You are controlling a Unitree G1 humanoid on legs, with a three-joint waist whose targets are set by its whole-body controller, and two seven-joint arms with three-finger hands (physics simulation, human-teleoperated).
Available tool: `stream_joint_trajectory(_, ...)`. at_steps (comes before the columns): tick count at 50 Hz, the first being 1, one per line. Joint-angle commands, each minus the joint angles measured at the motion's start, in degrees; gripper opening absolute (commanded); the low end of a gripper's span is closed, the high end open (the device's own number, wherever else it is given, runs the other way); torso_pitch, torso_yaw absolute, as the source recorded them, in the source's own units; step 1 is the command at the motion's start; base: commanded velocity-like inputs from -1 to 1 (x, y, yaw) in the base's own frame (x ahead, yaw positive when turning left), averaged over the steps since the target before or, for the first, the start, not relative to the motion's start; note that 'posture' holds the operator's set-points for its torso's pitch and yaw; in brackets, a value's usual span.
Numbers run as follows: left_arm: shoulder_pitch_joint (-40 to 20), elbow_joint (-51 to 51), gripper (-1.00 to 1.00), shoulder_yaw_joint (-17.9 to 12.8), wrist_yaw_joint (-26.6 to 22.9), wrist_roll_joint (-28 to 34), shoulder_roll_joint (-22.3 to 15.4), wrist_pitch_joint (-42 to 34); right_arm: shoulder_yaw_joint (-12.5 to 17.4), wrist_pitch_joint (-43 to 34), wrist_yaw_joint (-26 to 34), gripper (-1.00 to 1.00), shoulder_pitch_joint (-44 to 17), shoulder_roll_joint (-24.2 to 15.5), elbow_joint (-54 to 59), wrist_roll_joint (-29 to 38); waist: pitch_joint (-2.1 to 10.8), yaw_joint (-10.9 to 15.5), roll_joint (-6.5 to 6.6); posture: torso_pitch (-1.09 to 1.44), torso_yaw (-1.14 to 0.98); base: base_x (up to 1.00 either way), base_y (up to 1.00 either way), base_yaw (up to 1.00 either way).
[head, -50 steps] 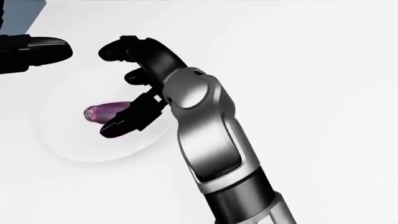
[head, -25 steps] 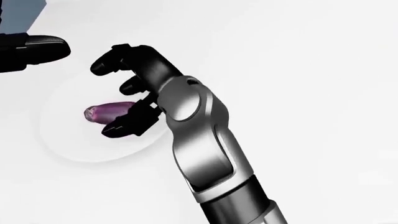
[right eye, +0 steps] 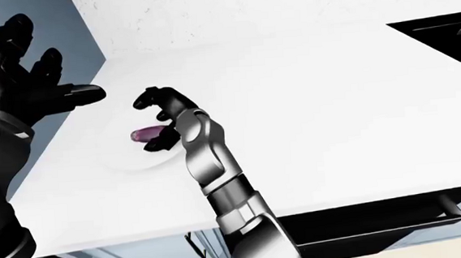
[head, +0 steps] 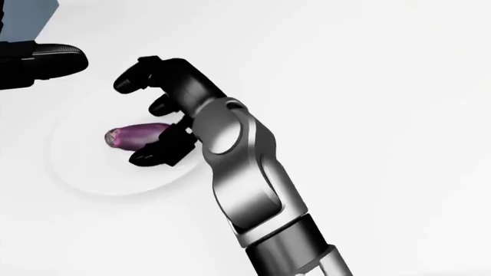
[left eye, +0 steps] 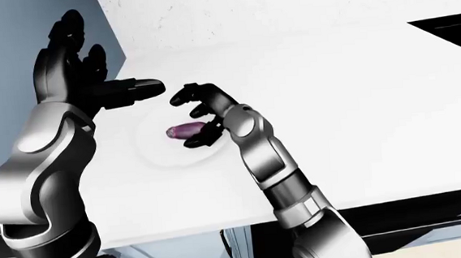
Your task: Place the eggplant on the top rack of the oven.
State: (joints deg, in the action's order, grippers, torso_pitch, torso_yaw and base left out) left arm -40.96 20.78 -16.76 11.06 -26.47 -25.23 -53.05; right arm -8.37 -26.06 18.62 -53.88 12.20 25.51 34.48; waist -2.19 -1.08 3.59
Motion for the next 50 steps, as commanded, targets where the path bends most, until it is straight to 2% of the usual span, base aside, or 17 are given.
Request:
stream_joint_trajectory(1,-1.66,1.41,1.00,-0.78,-0.03,0.16,-0.83,1.75,0.22,1.67,-1.48,0.25,-2.03,-0.09,-1.41,0.45,1.45,-0.03,0.38,0.00,0.00,0.00,0.00,0.00)
stream_joint_trajectory(15,-1.76,1.31,1.00,-0.75,0.10,0.04,-0.88,1.72,0.20,2.51,-2.41,0.23,-2.80,0.00,-0.08,0.91,1.41,0.18,0.27,0.00,0.00,0.00,0.00,0.00)
stream_joint_trajectory(20,-1.81,1.09,1.00,-0.70,0.10,0.08,-0.83,1.86,0.01,2.15,-2.11,0.05,-2.71,0.22,-0.77,1.27,1.48,0.25,0.21,0.00,0.00,0.00,0.00,0.00)
stream_joint_trajectory(23,-1.88,0.90,1.00,-0.76,0.08,0.08,-0.82,1.97,-0.04,2.09,-1.99,0.02,-2.76,0.32,-0.87,1.51,1.51,0.25,0.18,0.00,0.00,0.00,0.00,0.00)
stream_joint_trajectory(32,-1.84,1.02,1.00,-0.82,0.19,-0.05,-0.89,1.90,-0.34,2.28,-1.90,0.02,-2.25,0.73,-1.12,2.06,1.64,0.20,0.19,0.00,0.00,0.00,0.00,0.00)
stream_joint_trajectory(50,-2.12,0.83,1.00,-0.81,0.41,-0.21,-0.98,1.86,-2.18,5.45,-0.82,0.02,1.25,2.18,-1.76,8.80,1.67,-0.06,0.42,0.00,0.00,0.00,0.00,0.00)
